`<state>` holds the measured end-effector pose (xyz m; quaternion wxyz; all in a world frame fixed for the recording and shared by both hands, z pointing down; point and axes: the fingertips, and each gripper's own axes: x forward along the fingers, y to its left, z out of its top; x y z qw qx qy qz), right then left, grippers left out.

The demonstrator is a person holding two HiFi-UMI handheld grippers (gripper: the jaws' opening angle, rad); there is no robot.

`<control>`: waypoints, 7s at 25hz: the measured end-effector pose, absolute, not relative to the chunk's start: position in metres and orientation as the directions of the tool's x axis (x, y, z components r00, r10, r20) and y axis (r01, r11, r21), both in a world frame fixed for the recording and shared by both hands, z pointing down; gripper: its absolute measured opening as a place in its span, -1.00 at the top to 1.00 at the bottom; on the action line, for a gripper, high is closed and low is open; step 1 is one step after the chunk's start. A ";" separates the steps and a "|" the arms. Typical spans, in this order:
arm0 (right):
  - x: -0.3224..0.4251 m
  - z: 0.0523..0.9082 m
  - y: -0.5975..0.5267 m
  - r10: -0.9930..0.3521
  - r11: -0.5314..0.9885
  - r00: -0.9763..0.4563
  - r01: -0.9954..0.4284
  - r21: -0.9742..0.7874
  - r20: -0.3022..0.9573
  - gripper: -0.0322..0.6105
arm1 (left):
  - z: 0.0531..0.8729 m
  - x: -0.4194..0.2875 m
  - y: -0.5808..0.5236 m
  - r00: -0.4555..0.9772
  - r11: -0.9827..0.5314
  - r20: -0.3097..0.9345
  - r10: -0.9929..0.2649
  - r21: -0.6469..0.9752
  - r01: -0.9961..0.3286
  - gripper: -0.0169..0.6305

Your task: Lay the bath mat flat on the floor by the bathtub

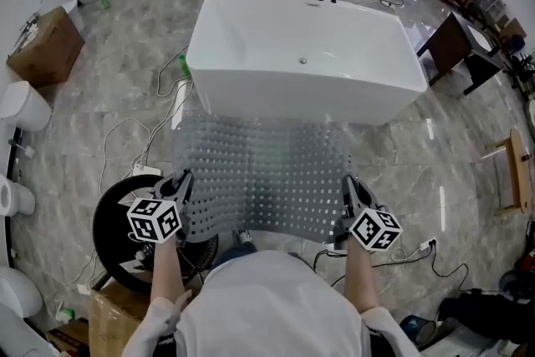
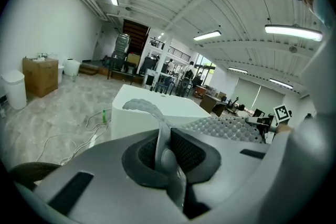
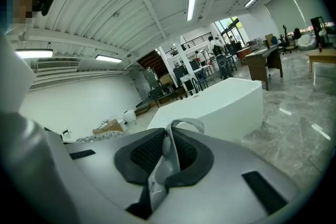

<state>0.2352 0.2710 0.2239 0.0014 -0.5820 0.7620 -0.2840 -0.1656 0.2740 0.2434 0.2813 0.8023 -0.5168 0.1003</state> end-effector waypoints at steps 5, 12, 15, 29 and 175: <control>0.214 0.231 0.251 -0.895 0.134 -0.300 -0.887 -0.442 0.330 0.78 | 0.245 -0.191 0.243 0.455 -0.327 0.456 -0.765 0.335 -0.884 0.82; 0.211 0.236 0.211 -0.888 0.131 -0.293 -0.899 -0.418 0.354 0.78 | 0.261 -0.193 0.203 0.459 -0.317 0.478 -0.749 0.349 -0.882 0.82; 0.217 0.240 0.184 -0.881 0.141 -0.302 -0.903 -0.405 0.365 0.78 | 0.267 -0.185 0.180 0.457 -0.313 0.482 -0.748 0.351 -0.883 0.82; 0.222 0.273 0.064 -0.844 0.195 -0.361 -0.895 -0.401 0.396 0.78 | 0.293 -0.176 0.077 0.360 -0.251 0.547 -0.756 0.265 -0.931 0.82; 0.285 1.124 -0.100 -0.303 -0.221 0.278 -0.951 0.217 0.911 0.37 | 1.124 -0.364 -0.081 -0.149 0.159 0.948 -0.283 -0.106 -0.982 0.31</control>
